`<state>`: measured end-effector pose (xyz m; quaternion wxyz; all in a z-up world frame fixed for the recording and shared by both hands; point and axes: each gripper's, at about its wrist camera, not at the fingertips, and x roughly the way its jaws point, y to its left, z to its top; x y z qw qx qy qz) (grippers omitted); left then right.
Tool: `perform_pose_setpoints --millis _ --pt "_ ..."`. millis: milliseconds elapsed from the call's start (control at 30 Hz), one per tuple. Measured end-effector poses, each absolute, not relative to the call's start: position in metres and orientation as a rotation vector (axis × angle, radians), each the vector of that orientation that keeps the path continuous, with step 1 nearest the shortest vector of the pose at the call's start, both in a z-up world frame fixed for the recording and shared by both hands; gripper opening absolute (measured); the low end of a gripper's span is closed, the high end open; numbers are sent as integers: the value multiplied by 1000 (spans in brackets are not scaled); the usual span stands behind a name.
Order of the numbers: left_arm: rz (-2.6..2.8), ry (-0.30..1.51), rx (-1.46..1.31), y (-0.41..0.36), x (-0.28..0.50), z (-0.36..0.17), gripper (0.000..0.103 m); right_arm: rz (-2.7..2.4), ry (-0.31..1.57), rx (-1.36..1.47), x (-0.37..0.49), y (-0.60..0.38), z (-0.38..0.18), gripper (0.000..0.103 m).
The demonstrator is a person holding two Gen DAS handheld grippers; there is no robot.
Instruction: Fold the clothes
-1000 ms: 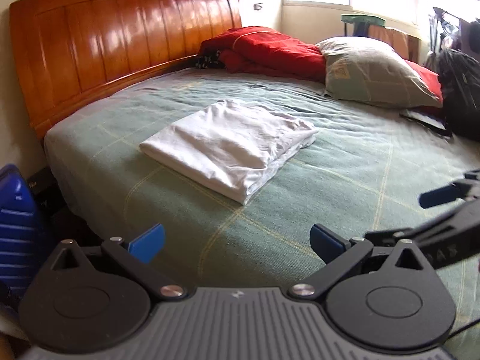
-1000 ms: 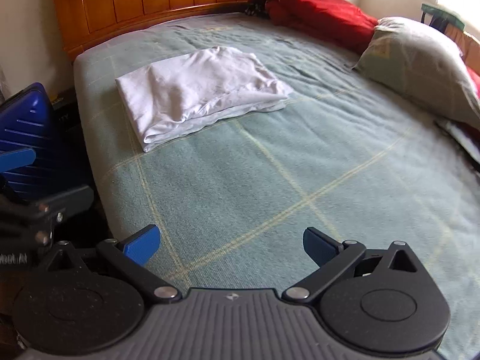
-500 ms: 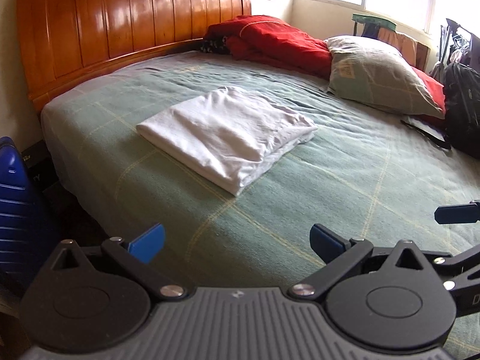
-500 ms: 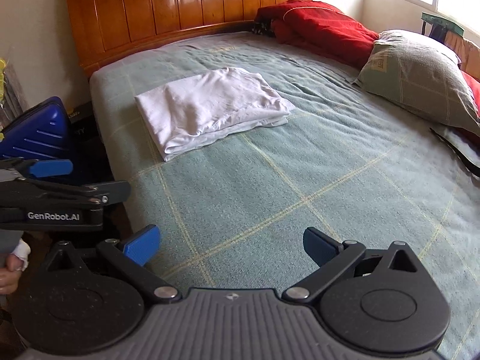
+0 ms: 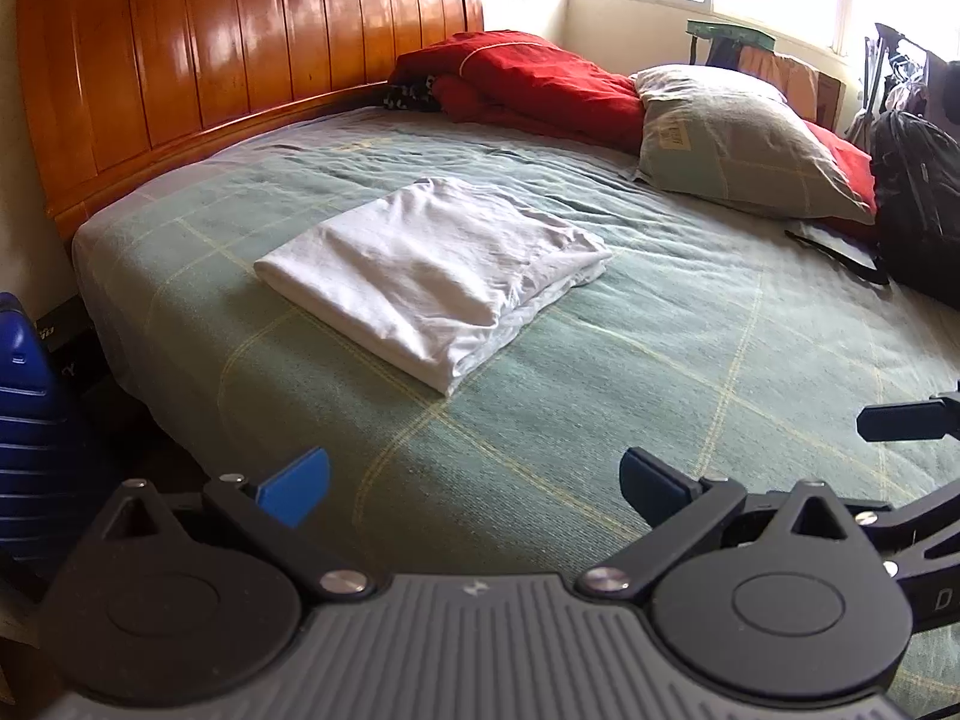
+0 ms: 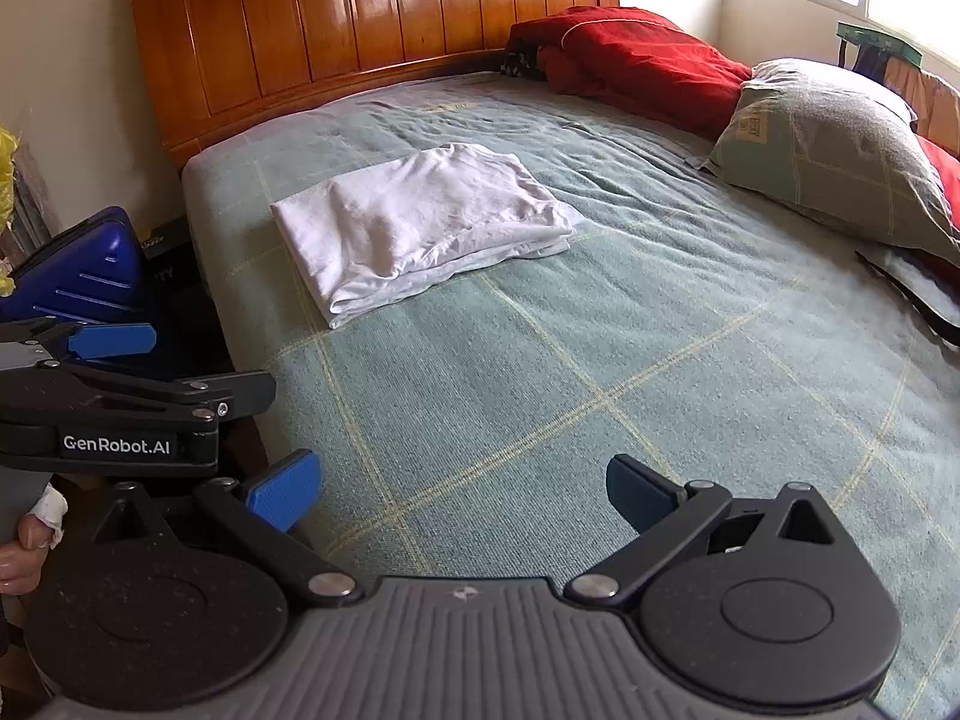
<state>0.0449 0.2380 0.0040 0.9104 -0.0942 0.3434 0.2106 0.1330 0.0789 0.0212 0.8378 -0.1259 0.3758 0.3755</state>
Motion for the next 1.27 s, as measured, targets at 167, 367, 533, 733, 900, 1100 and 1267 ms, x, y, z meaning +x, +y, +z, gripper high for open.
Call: perform_pose_setpoints --millis 167,367,533,733,900,1100,1267 --pt "426 712 -187 236 47 4 102 800 796 -257 133 77 22 103" --pt "420 718 -182 235 48 4 102 799 793 -254 133 76 23 103" --pt "418 720 -177 234 49 5 102 799 791 -254 133 77 24 103" --pt "412 723 -176 234 49 5 102 800 788 -255 133 77 25 103" --pt "416 729 -180 235 49 4 102 800 788 -254 133 77 25 103" --pt "411 728 -175 234 49 5 102 802 788 -256 133 77 25 103" --pt "403 727 -169 232 49 6 102 801 787 -257 133 77 26 103"
